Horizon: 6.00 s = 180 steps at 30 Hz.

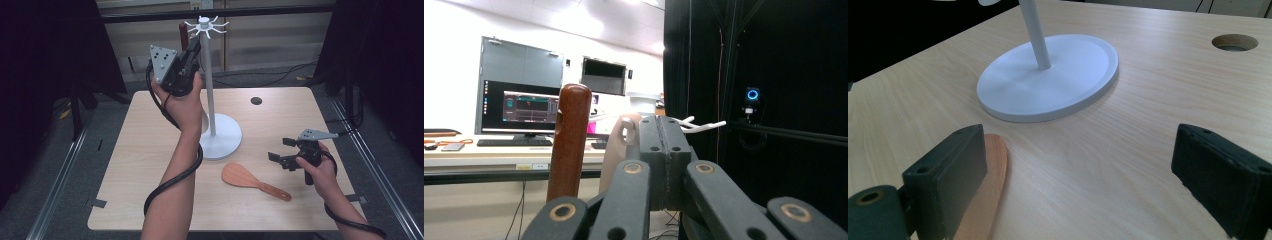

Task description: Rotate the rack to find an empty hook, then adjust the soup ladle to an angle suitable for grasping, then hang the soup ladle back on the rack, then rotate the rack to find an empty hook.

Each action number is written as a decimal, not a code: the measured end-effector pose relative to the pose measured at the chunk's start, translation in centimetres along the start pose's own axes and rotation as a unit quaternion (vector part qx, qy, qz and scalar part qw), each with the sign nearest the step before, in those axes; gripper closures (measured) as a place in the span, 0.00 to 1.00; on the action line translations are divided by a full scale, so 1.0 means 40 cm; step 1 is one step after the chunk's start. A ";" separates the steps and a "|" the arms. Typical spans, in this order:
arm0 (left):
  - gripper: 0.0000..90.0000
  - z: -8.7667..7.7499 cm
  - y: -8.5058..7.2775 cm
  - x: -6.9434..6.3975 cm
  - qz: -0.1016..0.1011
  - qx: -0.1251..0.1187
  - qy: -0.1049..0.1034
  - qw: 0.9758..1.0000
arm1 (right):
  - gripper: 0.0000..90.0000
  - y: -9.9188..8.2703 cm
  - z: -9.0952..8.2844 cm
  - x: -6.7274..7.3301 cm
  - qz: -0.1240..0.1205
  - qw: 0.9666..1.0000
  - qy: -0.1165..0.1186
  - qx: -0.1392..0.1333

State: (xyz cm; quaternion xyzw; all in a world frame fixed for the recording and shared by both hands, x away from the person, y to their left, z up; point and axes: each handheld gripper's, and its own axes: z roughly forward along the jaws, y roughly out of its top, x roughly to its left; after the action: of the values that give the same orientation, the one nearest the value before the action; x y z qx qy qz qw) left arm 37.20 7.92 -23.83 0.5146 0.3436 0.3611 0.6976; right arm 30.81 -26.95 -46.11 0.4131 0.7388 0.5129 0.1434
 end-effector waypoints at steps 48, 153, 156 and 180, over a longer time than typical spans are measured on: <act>0.67 -0.159 -0.180 0.022 -0.011 0.021 -0.011 1.000 | 0.08 -0.004 0.012 0.011 -0.011 1.000 0.003 0.011; 0.04 -0.328 -0.465 0.075 0.022 0.234 -0.088 0.968 | 0.17 -0.104 0.082 0.110 -0.146 0.971 0.058 0.178; 0.04 -0.330 -0.466 0.078 0.022 0.234 -0.090 0.968 | 0.18 -0.110 0.089 0.114 -0.154 0.968 0.056 0.189; 0.04 -0.350 -0.456 0.083 0.029 0.237 -0.085 0.967 | 0.75 -0.083 0.120 0.146 -0.198 0.953 0.118 0.195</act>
State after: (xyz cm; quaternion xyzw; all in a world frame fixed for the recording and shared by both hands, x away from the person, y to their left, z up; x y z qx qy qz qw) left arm 29.69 13.53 -45.08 0.7040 0.3439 0.2446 0.5712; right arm 28.72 -19.90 -49.87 0.2154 0.9030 0.3650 0.0701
